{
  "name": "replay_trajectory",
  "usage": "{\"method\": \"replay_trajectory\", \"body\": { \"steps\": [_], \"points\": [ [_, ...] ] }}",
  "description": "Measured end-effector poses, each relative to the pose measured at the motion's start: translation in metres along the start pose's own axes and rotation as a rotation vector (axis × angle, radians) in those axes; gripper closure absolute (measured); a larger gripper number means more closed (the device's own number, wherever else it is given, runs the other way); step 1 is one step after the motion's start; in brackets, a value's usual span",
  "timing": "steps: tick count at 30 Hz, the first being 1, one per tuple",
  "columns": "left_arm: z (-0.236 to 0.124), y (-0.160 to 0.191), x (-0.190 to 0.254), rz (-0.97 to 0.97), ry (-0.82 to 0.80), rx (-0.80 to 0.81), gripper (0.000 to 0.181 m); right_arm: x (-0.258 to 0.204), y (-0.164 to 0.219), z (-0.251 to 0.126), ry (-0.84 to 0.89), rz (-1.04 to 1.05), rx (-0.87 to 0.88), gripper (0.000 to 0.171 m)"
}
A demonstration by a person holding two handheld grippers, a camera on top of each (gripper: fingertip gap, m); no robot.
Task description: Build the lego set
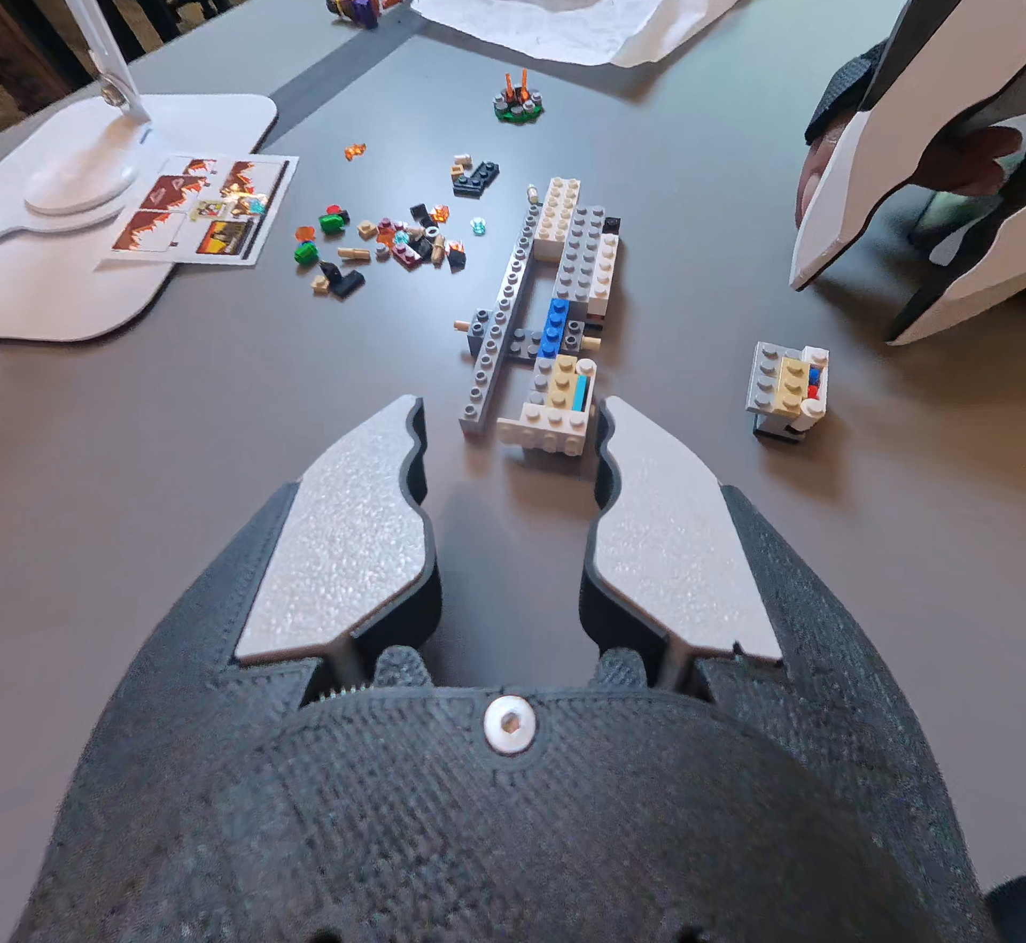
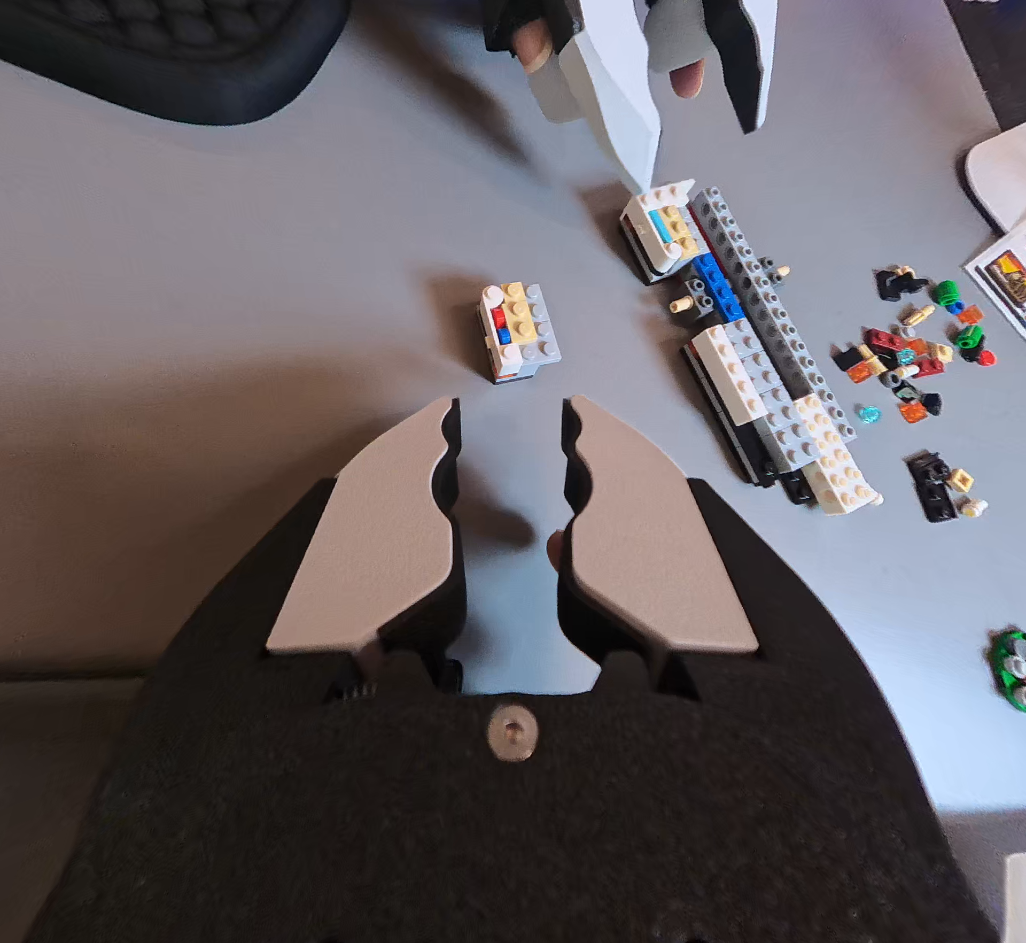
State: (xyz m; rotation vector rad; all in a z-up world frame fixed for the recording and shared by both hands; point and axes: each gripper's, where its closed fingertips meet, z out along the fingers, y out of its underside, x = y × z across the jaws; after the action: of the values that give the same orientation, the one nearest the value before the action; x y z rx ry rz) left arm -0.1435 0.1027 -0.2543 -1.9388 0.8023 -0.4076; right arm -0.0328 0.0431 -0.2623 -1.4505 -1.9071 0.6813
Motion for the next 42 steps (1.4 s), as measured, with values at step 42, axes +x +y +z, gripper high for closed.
{"method": "replay_trajectory", "body": {
  "steps": [42],
  "points": [
    [0.007, 0.009, 0.071, 0.066, 0.226, -0.169, 0.128, 0.092, 0.002, 0.012, 0.281, 0.568, -0.157, 0.093]
  ]
}}
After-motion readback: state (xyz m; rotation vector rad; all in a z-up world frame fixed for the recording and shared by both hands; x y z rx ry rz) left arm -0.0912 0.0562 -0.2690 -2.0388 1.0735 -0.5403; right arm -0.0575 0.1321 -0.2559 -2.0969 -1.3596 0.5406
